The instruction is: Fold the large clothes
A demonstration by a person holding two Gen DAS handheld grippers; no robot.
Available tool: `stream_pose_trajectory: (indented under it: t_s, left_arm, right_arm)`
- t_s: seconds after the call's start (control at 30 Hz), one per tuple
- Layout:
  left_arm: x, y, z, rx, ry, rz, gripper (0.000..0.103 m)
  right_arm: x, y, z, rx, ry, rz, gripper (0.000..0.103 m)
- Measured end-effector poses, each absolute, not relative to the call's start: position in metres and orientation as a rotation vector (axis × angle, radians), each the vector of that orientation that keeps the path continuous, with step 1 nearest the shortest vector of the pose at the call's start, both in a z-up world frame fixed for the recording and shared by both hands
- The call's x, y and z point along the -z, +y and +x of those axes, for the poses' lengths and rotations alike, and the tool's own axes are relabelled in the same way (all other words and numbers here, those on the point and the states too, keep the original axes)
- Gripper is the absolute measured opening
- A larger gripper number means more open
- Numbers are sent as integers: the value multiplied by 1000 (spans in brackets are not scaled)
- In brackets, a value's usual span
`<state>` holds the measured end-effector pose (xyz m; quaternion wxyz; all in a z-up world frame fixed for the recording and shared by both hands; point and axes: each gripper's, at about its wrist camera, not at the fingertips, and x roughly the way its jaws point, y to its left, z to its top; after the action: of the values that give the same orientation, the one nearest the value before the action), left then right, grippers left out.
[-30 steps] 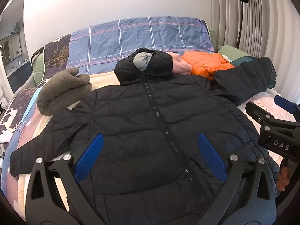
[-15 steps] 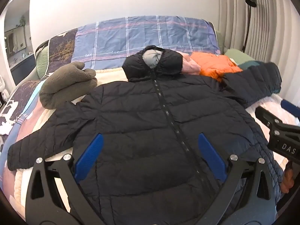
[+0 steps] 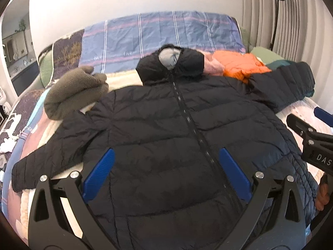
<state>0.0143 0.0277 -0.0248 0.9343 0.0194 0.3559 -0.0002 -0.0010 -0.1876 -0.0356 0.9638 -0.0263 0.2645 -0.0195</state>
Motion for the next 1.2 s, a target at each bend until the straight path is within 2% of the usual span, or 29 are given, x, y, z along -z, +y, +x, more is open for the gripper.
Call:
stream_pose_trajectory:
  t_s: [1.2]
  left_arm:
    - [33, 30, 16, 61, 740, -16, 101]
  right_arm:
    - [43, -201, -4, 45, 542, 7, 102]
